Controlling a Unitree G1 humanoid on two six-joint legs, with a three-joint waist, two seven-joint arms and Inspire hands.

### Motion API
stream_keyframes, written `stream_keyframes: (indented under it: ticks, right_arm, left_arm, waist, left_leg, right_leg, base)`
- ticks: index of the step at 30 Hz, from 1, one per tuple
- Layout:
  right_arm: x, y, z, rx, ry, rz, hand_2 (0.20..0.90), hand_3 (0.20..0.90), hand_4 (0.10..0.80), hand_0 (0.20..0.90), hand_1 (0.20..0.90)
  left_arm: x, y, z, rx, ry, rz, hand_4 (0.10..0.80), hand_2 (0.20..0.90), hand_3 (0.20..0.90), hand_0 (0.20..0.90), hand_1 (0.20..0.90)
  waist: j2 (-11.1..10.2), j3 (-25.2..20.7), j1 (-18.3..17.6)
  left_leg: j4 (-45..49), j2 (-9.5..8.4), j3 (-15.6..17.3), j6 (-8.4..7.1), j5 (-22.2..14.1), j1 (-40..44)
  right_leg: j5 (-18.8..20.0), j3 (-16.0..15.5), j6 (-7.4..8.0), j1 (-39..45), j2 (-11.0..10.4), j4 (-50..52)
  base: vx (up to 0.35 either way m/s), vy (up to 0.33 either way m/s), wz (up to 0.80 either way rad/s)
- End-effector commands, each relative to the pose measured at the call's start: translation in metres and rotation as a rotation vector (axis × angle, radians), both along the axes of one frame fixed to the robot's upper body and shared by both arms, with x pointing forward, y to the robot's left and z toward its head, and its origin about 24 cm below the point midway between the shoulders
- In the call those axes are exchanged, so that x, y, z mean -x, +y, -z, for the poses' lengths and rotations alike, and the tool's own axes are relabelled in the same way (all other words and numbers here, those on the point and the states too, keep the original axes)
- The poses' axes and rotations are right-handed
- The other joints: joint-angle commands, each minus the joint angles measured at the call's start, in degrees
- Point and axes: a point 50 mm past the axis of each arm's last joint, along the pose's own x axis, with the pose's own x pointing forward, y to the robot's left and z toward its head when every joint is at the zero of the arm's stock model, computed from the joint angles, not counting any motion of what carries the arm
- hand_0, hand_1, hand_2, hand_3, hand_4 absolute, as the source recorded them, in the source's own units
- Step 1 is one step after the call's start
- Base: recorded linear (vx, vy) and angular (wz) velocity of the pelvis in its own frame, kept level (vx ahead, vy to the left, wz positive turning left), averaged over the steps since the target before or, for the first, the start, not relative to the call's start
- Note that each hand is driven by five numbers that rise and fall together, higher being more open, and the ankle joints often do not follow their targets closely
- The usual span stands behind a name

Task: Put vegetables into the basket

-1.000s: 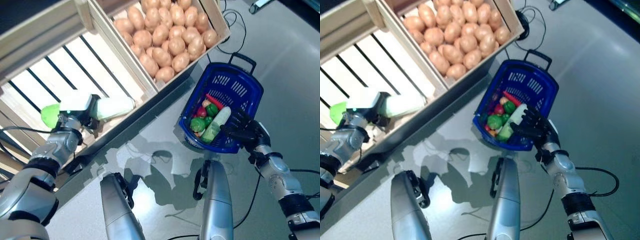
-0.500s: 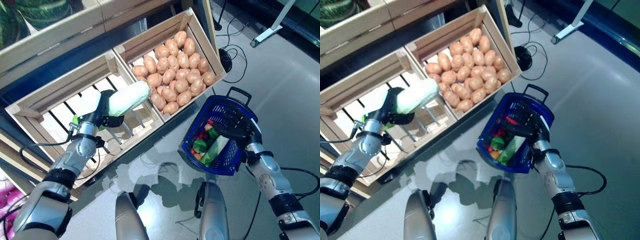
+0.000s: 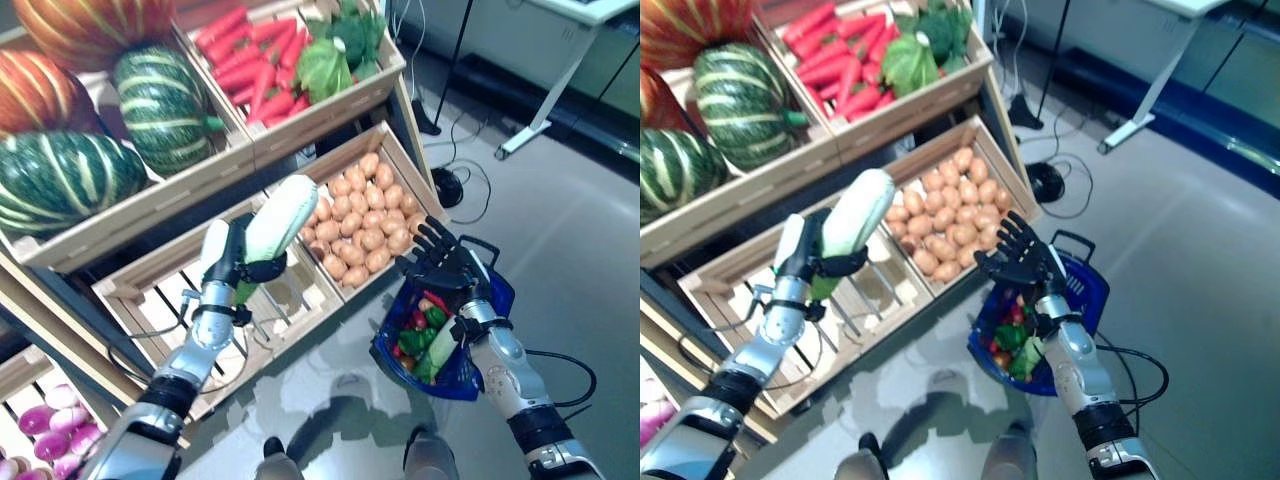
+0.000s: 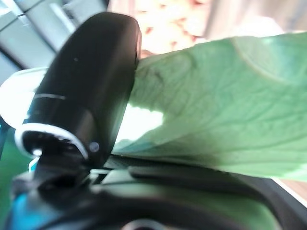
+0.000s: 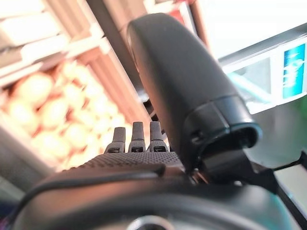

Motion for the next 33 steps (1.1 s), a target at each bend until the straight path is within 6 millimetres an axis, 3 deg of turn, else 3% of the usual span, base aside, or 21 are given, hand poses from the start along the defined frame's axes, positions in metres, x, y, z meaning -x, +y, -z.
stream_keyframes:
  ticks: [1, 11, 24, 29, 33]
  right_arm:
    - [-0.003, 0.03, -0.055, -0.246, -0.319, -0.2, 0.9, 0.9, 0.8, 0.9, 0.9]
    - [-0.015, 0.065, -0.072, -0.497, -0.293, -0.451, 0.9, 0.9, 0.8, 0.9, 0.9]
    - [-0.023, 0.088, -0.096, -0.531, -0.317, -0.552, 0.9, 0.9, 0.8, 0.9, 0.9]
    - [-0.027, 0.096, -0.102, -0.468, -0.309, -0.556, 0.9, 0.9, 0.8, 0.9, 0.9]
    - [-0.037, 0.087, -0.106, -0.267, -0.328, -0.406, 0.9, 0.9, 0.8, 0.9, 0.9]
  left_arm:
    - [-0.006, -0.005, -0.043, 0.102, -0.233, 0.04, 0.4, 0.3, 0.3, 0.3, 0.3]
    - [-0.009, -0.052, -0.031, 0.165, -0.154, 0.172, 0.4, 0.3, 0.3, 0.3, 0.3]
    - [-0.012, -0.08, -0.026, 0.119, -0.107, 0.265, 0.4, 0.3, 0.3, 0.3, 0.3]
    - [-0.012, -0.09, -0.026, 0.097, -0.106, 0.306, 0.4, 0.3, 0.3, 0.3, 0.3]
    - [-0.013, -0.093, -0.031, 0.103, -0.124, 0.323, 0.4, 0.3, 0.3, 0.3, 0.3]
  waist:
    - [-1.76, -7.97, 0.43]
    - [-2.34, -10.24, 1.48]
    - [-2.84, -10.57, 1.91]
    - [-3.07, -10.82, 2.14]
    - [-3.19, -10.89, 2.18]
  left_leg:
    - [-3.46, -4.68, 0.73, 4.29, 1.11, 1.42]
    - [-10.52, -6.54, 0.04, 4.76, 2.65, 5.49]
    - [-11.01, -7.27, -0.6, 5.18, 1.76, 6.53]
    - [-11.37, -7.36, -0.84, 5.08, 1.8, 6.76]
    - [-11.38, -7.47, -0.99, 4.98, 1.71, 6.94]
  right_leg:
    - [5.54, 1.01, -5.07, 3.7, 4.95, -9.71]
    - [8.16, 0.86, -5.04, 8.02, 6.84, -16.36]
    - [8.64, 2.0, -5.09, 8.7, 7.18, -17.63]
    - [8.75, 2.25, -5.06, 8.99, 7.25, -18.09]
    - [8.92, 2.46, -5.03, 9.04, 7.22, -18.26]
  base:
    - [0.037, -0.024, 0.01]
    - [0.019, -0.016, 0.02]
    - [0.007, 0.0, 0.02]
    - [-0.002, -0.007, 0.08]
    - [-0.003, -0.007, 0.04]
